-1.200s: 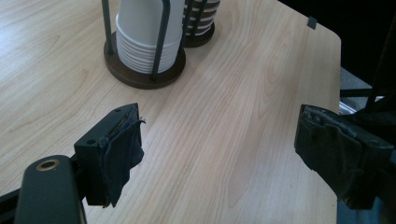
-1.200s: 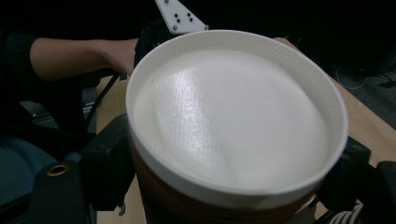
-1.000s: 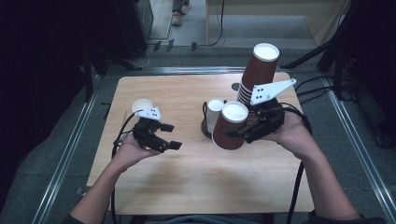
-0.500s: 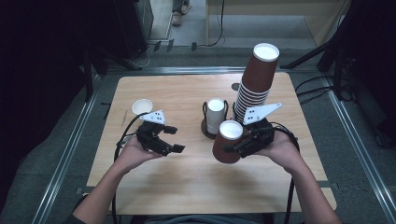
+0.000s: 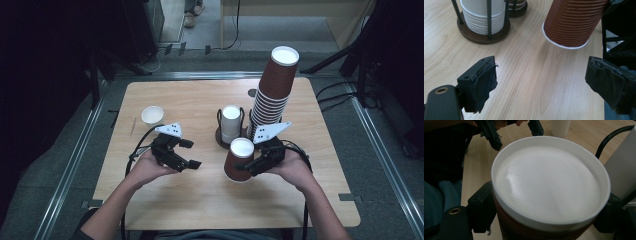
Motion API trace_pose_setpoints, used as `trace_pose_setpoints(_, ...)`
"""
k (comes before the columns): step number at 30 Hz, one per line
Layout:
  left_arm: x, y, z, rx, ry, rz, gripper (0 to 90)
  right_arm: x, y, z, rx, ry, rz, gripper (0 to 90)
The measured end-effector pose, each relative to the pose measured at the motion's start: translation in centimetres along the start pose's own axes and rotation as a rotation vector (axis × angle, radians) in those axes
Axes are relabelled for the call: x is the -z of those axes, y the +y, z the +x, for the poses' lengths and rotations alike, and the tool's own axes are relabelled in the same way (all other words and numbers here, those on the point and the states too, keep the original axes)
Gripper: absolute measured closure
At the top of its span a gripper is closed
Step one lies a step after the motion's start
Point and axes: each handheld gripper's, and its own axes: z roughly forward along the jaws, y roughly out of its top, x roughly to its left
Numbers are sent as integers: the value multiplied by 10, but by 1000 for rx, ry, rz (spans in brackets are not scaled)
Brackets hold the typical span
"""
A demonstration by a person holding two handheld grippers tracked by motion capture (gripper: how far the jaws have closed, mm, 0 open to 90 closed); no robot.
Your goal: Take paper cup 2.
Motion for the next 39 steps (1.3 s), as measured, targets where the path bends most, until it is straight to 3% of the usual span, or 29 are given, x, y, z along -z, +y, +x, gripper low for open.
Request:
trace_pose_setpoints(8,-10,-4,2,-9,3,14,77,-18,-9,-6,-22,5,15,206)
trace_pose_setpoints(15,-14,-3,2,-8,5,5,79,-23,-10,-12,-36,1,-18,206)
trace_pose_setpoints(24,-25,-2,4,-16,-5,13,85,-27,-9,-11,-46,9,-30,206)
trace_pose_setpoints(31,-28,0,4,-9,-13,-10,86,-32,-6,-10,-54,30,-41,206)
trace_pose_setpoints(39,-35,1,-1,-15,-30,-4,78,-35,1,-6,-50,53,-96,206)
